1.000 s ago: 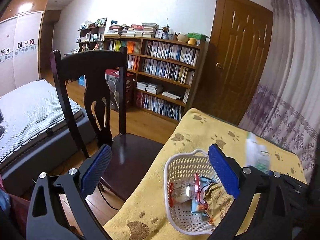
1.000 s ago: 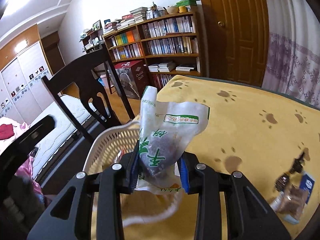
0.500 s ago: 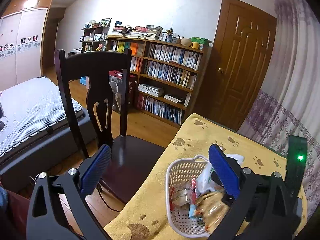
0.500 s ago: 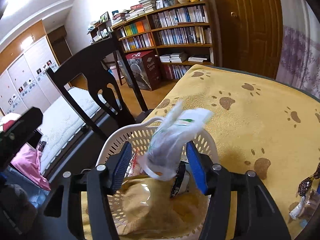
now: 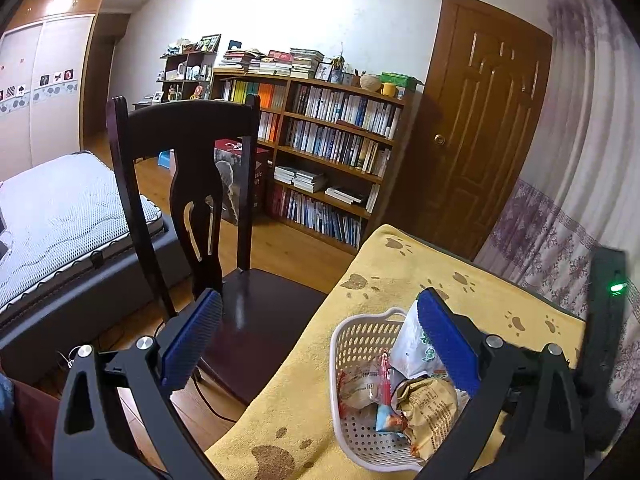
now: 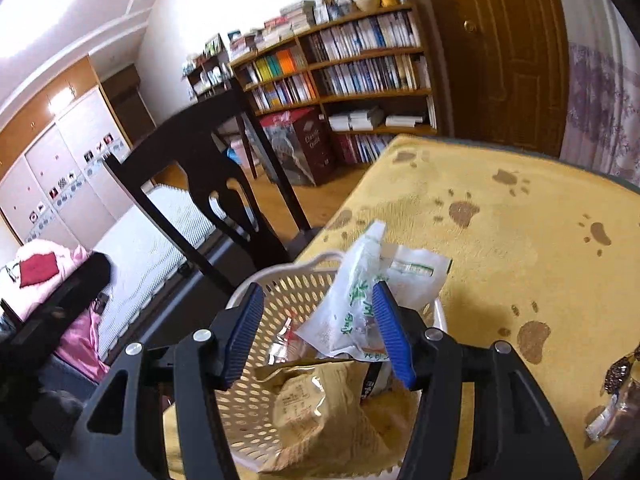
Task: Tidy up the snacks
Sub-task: 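Carry the white plastic bag into the basket and open the right gripper, then move the right gripper back to the table toward the blue cracker packet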
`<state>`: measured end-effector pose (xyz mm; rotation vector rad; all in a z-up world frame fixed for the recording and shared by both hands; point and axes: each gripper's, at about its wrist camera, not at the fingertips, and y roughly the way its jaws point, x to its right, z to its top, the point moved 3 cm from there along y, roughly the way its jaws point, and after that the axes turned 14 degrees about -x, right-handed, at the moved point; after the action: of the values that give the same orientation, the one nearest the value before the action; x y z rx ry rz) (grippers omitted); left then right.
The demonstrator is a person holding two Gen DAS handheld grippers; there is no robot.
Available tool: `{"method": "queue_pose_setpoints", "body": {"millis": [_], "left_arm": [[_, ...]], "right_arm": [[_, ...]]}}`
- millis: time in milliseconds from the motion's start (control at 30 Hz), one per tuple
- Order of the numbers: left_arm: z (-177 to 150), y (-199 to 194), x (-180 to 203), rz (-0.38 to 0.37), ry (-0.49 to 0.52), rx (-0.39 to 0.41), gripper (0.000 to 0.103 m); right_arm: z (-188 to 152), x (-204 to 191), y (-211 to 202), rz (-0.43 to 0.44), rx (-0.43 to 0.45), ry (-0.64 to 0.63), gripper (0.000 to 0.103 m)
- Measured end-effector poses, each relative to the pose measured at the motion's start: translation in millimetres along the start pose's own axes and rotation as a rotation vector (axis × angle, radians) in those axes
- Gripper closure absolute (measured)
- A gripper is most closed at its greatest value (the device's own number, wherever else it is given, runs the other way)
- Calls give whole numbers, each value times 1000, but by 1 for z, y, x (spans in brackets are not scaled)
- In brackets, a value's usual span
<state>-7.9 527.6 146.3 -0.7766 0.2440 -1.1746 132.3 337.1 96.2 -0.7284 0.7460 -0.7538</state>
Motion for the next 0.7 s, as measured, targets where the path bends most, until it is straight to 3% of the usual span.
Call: {"method": "queue_pose_setpoints", "body": {"millis": [67, 200, 700], "left_arm": [[0, 1, 2, -3, 6, -3, 4], [-1, 3, 4, -5, 16, -6, 4], [-1, 0, 6, -10, 26, -5, 3]], "right_arm": [[-2, 7, 20, 30, -70, 23, 45], [-13, 13, 39, 54, -128, 36, 42], [-31, -8, -7, 28, -15, -67, 42]]}}
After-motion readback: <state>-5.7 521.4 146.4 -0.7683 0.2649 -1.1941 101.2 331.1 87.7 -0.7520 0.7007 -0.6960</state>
